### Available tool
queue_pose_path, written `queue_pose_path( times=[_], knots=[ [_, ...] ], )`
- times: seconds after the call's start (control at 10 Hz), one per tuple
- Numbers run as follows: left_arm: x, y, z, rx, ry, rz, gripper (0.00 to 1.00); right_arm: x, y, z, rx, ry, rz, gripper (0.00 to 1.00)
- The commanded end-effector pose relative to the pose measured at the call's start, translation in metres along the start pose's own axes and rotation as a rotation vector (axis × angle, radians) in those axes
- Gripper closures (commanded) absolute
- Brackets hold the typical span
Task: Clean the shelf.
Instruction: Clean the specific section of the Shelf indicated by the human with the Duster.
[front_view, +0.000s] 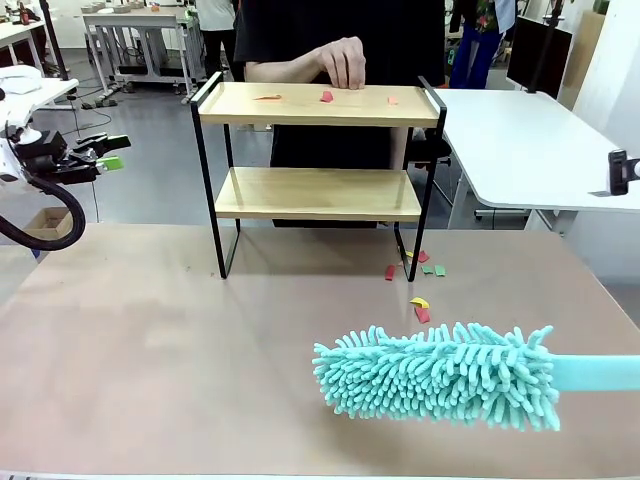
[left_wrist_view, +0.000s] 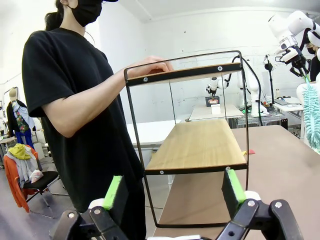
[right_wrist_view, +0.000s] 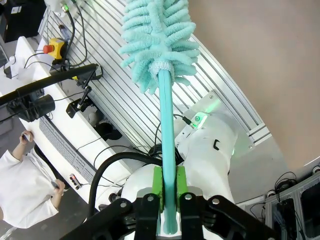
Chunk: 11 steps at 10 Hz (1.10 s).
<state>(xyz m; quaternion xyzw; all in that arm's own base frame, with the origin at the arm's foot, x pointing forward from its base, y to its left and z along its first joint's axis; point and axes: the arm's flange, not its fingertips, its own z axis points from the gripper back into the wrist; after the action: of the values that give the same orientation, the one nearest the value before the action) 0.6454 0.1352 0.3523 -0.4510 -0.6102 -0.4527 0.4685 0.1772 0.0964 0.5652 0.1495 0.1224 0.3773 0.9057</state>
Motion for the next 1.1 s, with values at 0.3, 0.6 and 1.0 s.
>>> queue_pose_path(
  times=[0.3, 0.6, 1.0],
  knots=[
    [0.0027, -0.0018, 0.0004, 0.002, -0.003, -0.009, 0.0, 0.0012, 0.003, 0.003, 0.011, -0.014, -0.01, 0.87],
    [0.0027, -0.0018, 0.0004, 0.002, -0.003, -0.009, 0.0, 0.0012, 0.003, 0.003, 0.011, -0.014, -0.01, 0.87],
    [0.0027, -0.0018, 0.0004, 0.002, -0.003, -0.009, 0.0, 0.0072, 0.0083, 0.0091, 0.005, -0.053, 0.011, 0.87]
  ],
)
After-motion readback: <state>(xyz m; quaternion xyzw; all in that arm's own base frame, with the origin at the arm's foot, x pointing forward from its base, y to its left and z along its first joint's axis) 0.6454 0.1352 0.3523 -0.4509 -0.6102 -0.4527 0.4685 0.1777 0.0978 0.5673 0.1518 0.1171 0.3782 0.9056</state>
